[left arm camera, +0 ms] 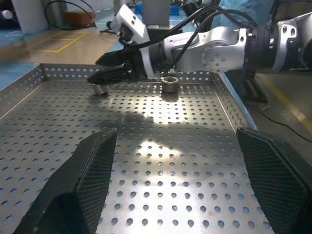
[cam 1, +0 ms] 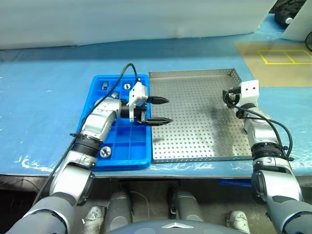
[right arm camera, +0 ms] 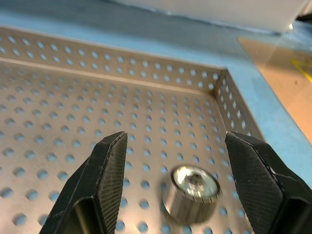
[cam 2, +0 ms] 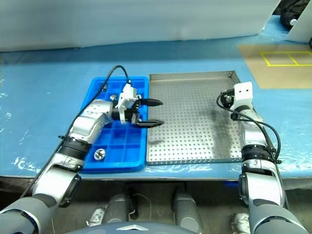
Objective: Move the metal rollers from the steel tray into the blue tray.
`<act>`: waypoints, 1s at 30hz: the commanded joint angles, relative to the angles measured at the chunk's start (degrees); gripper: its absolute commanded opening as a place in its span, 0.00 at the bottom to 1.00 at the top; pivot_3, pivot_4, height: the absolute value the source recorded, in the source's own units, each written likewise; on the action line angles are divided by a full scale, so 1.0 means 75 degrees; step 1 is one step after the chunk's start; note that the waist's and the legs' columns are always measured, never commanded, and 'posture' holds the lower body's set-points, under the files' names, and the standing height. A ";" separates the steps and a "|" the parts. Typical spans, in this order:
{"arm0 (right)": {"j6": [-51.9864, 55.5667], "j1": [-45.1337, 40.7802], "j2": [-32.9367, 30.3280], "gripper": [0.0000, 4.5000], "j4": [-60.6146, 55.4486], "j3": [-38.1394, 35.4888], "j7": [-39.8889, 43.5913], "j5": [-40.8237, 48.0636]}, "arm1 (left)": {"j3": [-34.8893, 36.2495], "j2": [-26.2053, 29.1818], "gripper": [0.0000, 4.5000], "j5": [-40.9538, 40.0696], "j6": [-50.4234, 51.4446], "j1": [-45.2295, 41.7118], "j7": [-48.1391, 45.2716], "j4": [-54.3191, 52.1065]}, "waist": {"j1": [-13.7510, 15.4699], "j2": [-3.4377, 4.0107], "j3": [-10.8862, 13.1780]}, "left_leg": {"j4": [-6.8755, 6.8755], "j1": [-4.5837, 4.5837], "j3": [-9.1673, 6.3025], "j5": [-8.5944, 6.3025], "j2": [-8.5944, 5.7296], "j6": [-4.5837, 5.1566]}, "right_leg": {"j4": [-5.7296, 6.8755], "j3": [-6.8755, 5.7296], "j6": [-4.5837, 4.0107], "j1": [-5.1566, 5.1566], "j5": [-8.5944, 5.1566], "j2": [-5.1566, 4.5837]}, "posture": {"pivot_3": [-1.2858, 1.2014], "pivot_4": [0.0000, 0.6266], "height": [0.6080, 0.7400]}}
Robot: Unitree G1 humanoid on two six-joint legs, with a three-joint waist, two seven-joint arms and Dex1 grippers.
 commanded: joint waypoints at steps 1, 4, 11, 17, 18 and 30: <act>-0.0469 -0.0571 -0.0037 0.73 0.0714 0.0022 -0.0110 -0.0086 | -0.0013 -0.0127 0.92 0.0039 -0.0191 -0.0174 -0.0024 -0.0044 | 0.0001 0.0000 0.0000 | 0.0010 -0.0003 0.0001 -0.0003 0.0001 0.0005 | 0.0003 0.0000 -0.0001 0.0001 0.0000 -0.0001 | 0.40 0.24 1.00; -0.0631 -0.0927 0.0035 0.73 0.1465 0.0183 0.0015 -0.0222 | 0.0001 -0.0140 0.92 0.0068 -0.0209 -0.0111 -0.0015 -0.0095 | 0.0032 0.0000 0.0000 | 0.0021 -0.0006 0.0004 -0.0006 0.0003 0.0011 | 0.0004 -0.0001 -0.0005 0.0002 0.0004 -0.0003 | 0.40 0.24 1.00; -0.0733 -0.1468 -0.0211 0.73 0.2943 -0.0050 -0.0689 -0.0248 | 0.0125 0.0007 0.92 0.0097 -0.0243 0.0037 0.0162 -0.0192 | 0.0094 0.0002 -0.0001 | 0.0033 -0.0009 0.0066 -0.0015 0.0039 0.0028 | 0.0005 -0.0002 -0.0009 0.0001 0.0005 -0.0003 | 0.41 0.24 1.00; -0.0679 -0.1428 -0.0218 0.73 0.3238 -0.0165 -0.0646 -0.0160 | 0.0100 0.0171 0.92 0.0106 -0.0259 0.0229 0.0212 -0.0347 | 0.0122 0.0002 -0.0001 | 0.0037 -0.0010 0.0092 -0.0026 0.0039 0.0045 | 0.0002 0.0003 -0.0009 -0.0004 0.0005 -0.0010 | 0.42 0.24 1.00; -0.0686 -0.1416 -0.0196 0.73 0.3248 -0.0165 -0.0642 -0.0163 | 0.0105 0.0189 0.92 0.0104 -0.0257 0.0240 0.0220 -0.0359 | 0.0123 0.0002 -0.0001 | 0.0037 -0.0009 0.0094 -0.0027 0.0040 0.0045 | 0.0002 0.0003 -0.0009 -0.0005 0.0005 -0.0010 | 0.42 0.24 1.00; -0.0848 -0.1331 -0.0100 0.28 0.3168 -0.0248 -0.0537 -0.0080 | 0.0142 0.0254 0.92 0.0171 -0.0376 0.0204 0.0280 -0.0245 | 0.0128 0.0002 -0.0001 | 0.0036 -0.0005 0.0105 -0.0028 0.0044 0.0045 | 0.0003 0.0007 -0.0009 -0.0008 0.0005 -0.0011 | 0.41 0.24 1.00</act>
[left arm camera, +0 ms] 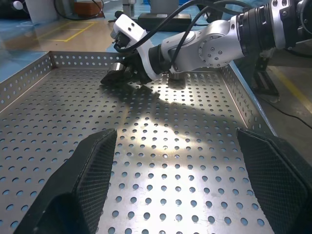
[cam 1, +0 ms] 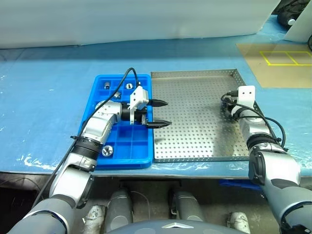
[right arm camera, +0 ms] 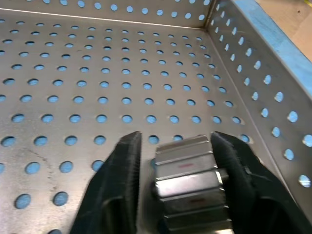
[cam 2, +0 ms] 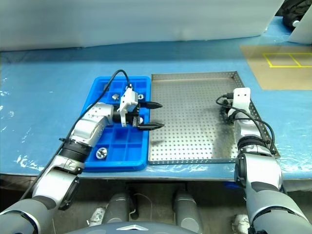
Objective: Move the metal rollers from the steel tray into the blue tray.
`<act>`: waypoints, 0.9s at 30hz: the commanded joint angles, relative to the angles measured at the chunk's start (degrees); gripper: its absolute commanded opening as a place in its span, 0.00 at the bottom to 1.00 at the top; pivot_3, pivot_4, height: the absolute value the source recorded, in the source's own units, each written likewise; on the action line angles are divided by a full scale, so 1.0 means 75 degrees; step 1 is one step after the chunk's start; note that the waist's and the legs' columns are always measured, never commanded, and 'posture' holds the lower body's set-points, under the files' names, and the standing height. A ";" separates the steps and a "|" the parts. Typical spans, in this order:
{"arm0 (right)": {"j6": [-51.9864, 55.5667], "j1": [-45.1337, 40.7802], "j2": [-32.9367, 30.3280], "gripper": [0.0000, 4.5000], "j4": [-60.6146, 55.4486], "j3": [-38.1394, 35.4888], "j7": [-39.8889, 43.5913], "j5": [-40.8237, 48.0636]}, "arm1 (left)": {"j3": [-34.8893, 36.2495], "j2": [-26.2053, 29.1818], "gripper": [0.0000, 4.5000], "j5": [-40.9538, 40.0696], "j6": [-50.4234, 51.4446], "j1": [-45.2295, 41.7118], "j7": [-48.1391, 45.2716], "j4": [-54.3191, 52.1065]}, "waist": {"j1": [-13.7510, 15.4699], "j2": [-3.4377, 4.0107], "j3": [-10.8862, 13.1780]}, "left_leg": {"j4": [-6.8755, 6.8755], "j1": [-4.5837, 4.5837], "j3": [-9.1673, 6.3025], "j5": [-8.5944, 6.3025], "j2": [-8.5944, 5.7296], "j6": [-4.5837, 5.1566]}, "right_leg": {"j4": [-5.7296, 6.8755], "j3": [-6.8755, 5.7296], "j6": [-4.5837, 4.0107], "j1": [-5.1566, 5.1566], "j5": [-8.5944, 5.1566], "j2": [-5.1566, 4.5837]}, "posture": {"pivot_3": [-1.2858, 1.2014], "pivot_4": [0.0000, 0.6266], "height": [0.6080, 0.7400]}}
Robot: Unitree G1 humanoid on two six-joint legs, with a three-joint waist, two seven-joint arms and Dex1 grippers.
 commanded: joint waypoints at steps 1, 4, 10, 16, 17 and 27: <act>-0.0113 0.0031 -0.0093 0.28 -0.0047 -0.0136 0.0060 0.0128 | 0.0147 0.0049 0.92 -0.0019 -0.0160 -0.0045 0.0004 -0.0199 | 0.0000 0.0000 0.0000 | 0.0000 0.0000 0.0000 -0.0001 0.0000 0.0001 | 0.0000 0.0001 0.0000 0.0000 0.0000 -0.0001 | 0.41 0.24 1.00; -0.0060 0.0040 -0.0115 0.28 -0.0040 -0.0088 -0.0079 0.0050 | 0.0144 0.0057 0.92 -0.0011 -0.0175 -0.0040 0.0004 -0.0180 | 0.0000 0.0000 0.0000 | -0.0001 0.0000 0.0003 -0.0002 0.0000 0.0002 | -0.0001 0.0002 0.0000 -0.0001 0.0000 -0.0002 | 0.41 0.24 1.00; -0.0153 -0.0056 0.0003 0.28 -0.0284 -0.0066 0.0148 0.0126 | 0.0167 0.0150 0.92 -0.0040 -0.0120 0.0003 -0.0029 -0.0277 | -0.0005 0.0000 0.0000 | -0.0002 0.0000 0.0006 -0.0003 0.0000 0.0001 | -0.0003 0.0003 0.0000 -0.0004 0.0000 -0.0002 | 0.42 0.24 1.00; 0.0061 -0.0039 0.0604 0.28 -0.2306 0.0487 0.1601 0.0298 | 0.0544 0.1016 0.92 -0.0467 0.0650 0.0007 -0.0407 -0.0845 | -0.0112 0.0002 0.0003 | -0.0008 -0.0034 0.0032 0.0001 0.0000 -0.0001 | 0.0013 0.0015 -0.0009 -0.0079 0.0007 0.0007 | 0.42 0.24 1.00; 0.0242 0.0075 0.0740 0.28 -0.2996 0.0629 0.1919 0.0400 | 0.0639 0.1228 0.92 -0.0496 0.0728 -0.0030 -0.0478 -0.0847 | -0.0110 0.0002 0.0003 | -0.0010 -0.0046 0.0034 0.0004 -0.0001 -0.0005 | 0.0018 0.0017 -0.0011 -0.0098 0.0010 0.0011 | 0.42 0.24 1.00; 0.2908 0.1261 0.1485 0.28 -0.8298 0.2161 0.4151 0.1521 | 0.1320 0.2394 0.92 -0.0478 0.0644 0.0208 -0.0359 -0.0941 | 0.0220 -0.0002 0.0006 | -0.0034 -0.0079 0.0033 0.0000 0.0006 0.0000 | -0.0001 0.0012 -0.0011 -0.0115 0.0011 0.0000 | 0.47 0.24 1.00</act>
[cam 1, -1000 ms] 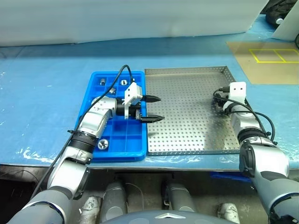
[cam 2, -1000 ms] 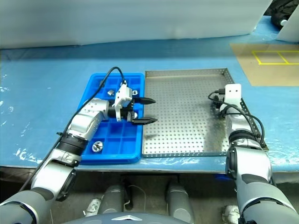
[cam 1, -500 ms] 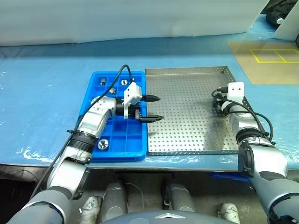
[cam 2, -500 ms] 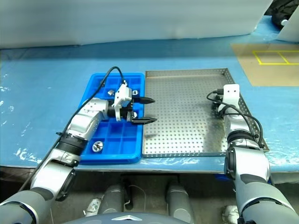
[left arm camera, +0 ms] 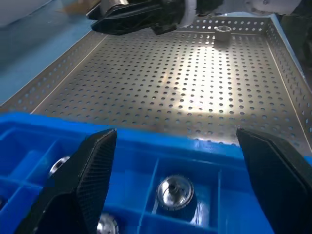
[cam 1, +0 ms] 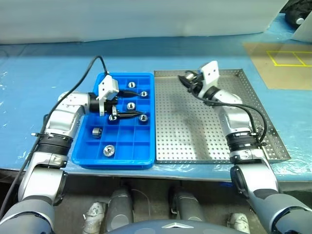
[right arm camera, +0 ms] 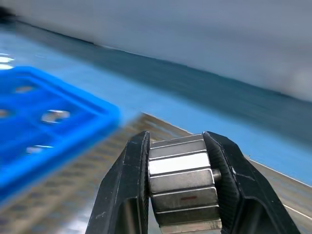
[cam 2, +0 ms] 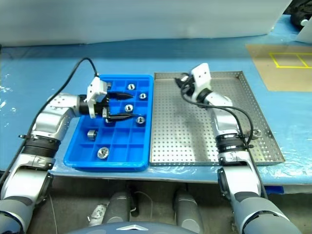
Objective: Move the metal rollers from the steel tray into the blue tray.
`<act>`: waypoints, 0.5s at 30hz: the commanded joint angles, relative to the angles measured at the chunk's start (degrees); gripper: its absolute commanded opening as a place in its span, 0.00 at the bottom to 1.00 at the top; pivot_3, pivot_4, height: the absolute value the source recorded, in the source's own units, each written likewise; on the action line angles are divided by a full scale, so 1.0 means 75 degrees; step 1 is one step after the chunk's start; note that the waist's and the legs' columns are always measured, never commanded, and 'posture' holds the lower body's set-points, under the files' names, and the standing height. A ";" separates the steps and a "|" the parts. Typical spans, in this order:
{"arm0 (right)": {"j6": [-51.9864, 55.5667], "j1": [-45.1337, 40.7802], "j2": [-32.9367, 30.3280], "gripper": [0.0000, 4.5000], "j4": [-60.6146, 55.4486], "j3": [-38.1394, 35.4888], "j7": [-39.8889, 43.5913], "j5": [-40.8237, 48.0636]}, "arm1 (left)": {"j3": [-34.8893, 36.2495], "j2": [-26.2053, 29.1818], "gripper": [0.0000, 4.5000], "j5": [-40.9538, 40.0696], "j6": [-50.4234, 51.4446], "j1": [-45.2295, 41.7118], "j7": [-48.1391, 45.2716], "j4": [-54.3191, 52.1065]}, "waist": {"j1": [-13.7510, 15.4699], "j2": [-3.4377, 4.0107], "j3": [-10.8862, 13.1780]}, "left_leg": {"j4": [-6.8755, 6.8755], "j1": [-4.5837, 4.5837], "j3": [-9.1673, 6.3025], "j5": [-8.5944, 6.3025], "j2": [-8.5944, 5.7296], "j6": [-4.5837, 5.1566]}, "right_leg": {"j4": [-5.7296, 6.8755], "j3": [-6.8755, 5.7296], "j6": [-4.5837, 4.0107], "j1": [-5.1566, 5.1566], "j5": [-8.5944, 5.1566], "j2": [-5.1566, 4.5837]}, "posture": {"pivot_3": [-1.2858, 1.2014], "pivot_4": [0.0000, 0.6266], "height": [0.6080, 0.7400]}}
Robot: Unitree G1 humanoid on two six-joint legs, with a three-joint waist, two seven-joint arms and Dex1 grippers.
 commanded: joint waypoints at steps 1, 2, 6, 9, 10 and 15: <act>0.0980 0.0330 0.0027 0.28 -0.1846 0.0678 0.1027 0.0689 | 0.0476 0.0358 0.92 -0.0268 0.0215 0.0232 0.0097 -0.0750 | 0.0058 -0.0001 0.0000 | 0.0000 -0.0001 -0.0001 0.0001 0.0000 -0.0002 | 0.0000 0.0000 0.0000 0.0000 0.0000 -0.0002 | 0.47 0.24 1.00; 0.1209 0.0425 0.0017 0.28 -0.2191 0.0837 0.1277 0.0854 | 0.0553 0.0450 0.92 -0.0326 0.0339 0.0338 0.0127 -0.0951 | 0.0093 -0.0003 0.0002 | -0.0001 -0.0002 -0.0001 0.0000 0.0000 -0.0002 | -0.0001 -0.0002 0.0000 0.0000 0.0000 -0.0003 | 0.48 0.24 1.00; 0.1925 0.0638 -0.0158 0.28 -0.3005 0.1339 0.2083 0.1233 | 0.0808 0.0825 0.92 -0.0639 0.0920 0.0890 0.0226 -0.1848 | 0.0213 -0.0004 0.0003 | -0.0023 0.0007 -0.0005 -0.0007 0.0002 -0.0042 | -0.0001 -0.0008 0.0000 -0.0001 -0.0001 -0.0003 | 0.51 0.24 1.00; 0.2346 0.0663 -0.0510 0.28 -0.3230 0.1852 0.3195 0.1547 | 0.1279 0.1494 0.92 -0.1078 0.1566 0.2325 0.0159 -0.3315 | 0.0237 -0.0007 0.0003 | -0.0037 0.0020 -0.0019 0.0014 0.0002 -0.0078 | -0.0002 -0.0009 0.0000 -0.0001 -0.0002 -0.0003 | 0.54 0.24 1.00; 0.2357 0.0635 -0.0567 0.28 -0.3220 0.1990 0.3467 0.1592 | 0.1441 0.1650 0.92 -0.1155 0.1695 0.2715 0.0235 -0.3647 | 0.0233 -0.0010 0.0004 | -0.0041 0.0030 -0.0036 0.0015 0.0000 -0.0081 | -0.0007 -0.0002 0.0001 0.0001 -0.0002 -0.0004 | 0.55 0.24 1.00; 0.2107 0.0237 -0.0048 0.28 -0.2428 0.2309 0.3672 0.1408 | 0.1971 0.1756 0.92 -0.1381 0.2078 0.3409 0.0998 -0.4358 | 0.0444 -0.0017 0.0008 | -0.0094 0.0051 -0.0050 0.0041 0.0003 -0.0121 | -0.0001 -0.0016 -0.0003 0.0000 -0.0005 0.0004 | 0.59 0.24 1.00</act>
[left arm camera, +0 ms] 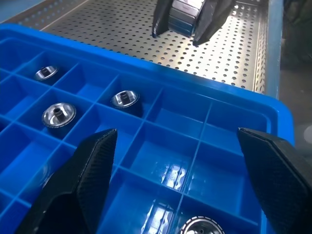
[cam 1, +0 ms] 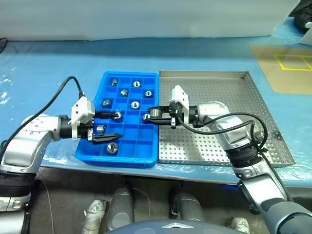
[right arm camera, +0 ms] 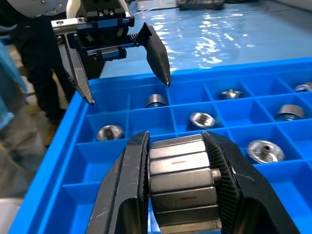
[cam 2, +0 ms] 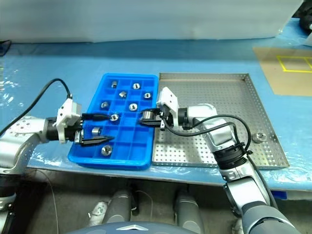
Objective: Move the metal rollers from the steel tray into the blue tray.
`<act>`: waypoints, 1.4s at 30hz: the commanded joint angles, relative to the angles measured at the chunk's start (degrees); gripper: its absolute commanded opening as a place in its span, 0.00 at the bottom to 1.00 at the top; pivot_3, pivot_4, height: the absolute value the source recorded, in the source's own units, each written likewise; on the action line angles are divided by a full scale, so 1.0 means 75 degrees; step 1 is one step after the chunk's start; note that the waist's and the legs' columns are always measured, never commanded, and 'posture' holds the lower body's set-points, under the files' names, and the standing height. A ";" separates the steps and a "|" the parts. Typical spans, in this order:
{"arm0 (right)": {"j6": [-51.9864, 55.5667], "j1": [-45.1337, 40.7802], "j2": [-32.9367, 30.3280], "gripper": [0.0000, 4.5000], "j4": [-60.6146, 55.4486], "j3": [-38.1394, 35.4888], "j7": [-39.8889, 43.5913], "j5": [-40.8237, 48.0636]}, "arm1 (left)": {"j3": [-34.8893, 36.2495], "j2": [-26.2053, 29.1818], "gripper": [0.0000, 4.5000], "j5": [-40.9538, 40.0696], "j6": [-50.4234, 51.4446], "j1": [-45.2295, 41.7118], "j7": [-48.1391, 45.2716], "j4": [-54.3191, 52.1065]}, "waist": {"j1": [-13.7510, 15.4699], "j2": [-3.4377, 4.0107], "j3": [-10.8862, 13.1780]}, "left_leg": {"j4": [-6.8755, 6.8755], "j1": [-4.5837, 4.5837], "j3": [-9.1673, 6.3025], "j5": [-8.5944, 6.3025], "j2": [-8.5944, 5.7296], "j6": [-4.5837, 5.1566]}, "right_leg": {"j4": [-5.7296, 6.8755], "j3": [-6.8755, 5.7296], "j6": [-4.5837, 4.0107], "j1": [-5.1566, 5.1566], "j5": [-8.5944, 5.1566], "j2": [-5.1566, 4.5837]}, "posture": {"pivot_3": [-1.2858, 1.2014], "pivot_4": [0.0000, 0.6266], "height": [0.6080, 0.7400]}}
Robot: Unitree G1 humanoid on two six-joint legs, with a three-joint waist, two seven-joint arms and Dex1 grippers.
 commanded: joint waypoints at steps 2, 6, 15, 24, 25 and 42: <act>-0.0505 -0.0567 0.0746 0.28 0.0819 0.0312 0.0129 -0.0140 | 0.0692 0.0151 0.92 -0.0333 0.0275 0.0394 0.0598 -0.0917 | 0.0059 -0.0001 -0.0001 | -0.0004 0.0009 -0.0011 0.0008 0.0000 -0.0012 | 0.0006 0.0002 -0.0006 0.0002 0.0003 0.0000 | 0.60 0.24 1.00; -0.1100 -0.0914 0.1307 0.28 0.1739 0.0481 0.0171 -0.0462 | 0.1093 0.0263 0.92 -0.0403 0.0392 0.0852 0.0904 -0.1231 | 0.0197 -0.0007 -0.0002 | -0.0002 0.0008 -0.0033 0.0013 -0.0004 -0.0022 | 0.0002 0.0004 -0.0008 0.0004 0.0004 -0.0003 | 0.61 0.24 1.00; -0.1513 -0.0785 0.1431 0.28 0.2423 0.0874 0.0818 -0.0913 | 0.1400 0.0445 0.92 -0.0468 0.0358 0.1254 0.1072 -0.1334 | 0.0406 -0.0014 -0.0003 | -0.0001 -0.0005 -0.0056 0.0016 -0.0007 -0.0026 | -0.0003 -0.0007 -0.0007 0.0004 0.0004 -0.0002 | 0.63 0.24 1.00; -0.2149 -0.0580 0.1571 0.28 0.3011 0.0716 0.0332 -0.1408 | 0.1011 0.0343 0.92 -0.0424 0.0268 0.0947 0.1078 -0.1210 | 0.0411 -0.0019 -0.0007 | 0.0004 0.0008 -0.0074 0.0021 -0.0004 -0.0035 | 0.0007 -0.0012 -0.0007 0.0020 0.0005 -0.0001 | 0.61 0.24 1.00; -0.2178 -0.0575 0.1598 0.28 0.3056 0.0675 0.0275 -0.1413 | 0.0956 0.0329 0.92 -0.0417 0.0260 0.0876 0.1079 -0.1172 | 0.0405 -0.0019 -0.0008 | 0.0005 0.0010 -0.0074 0.0022 -0.0005 -0.0036 | 0.0008 -0.0011 -0.0008 0.0022 0.0005 -0.0001 | 0.61 0.24 1.00; -0.1703 -0.0565 0.1273 0.79 0.2426 -0.0236 -0.0537 -0.1106 | 0.0001 0.0130 0.92 -0.0111 -0.0320 -0.0559 0.0522 0.0228 | 0.0383 -0.0023 -0.0010 | 0.0036 0.0010 -0.0086 0.0028 -0.0010 -0.0046 | 0.0013 -0.0012 -0.0004 0.0048 0.0007 -0.0001 | 0.54 0.24 1.00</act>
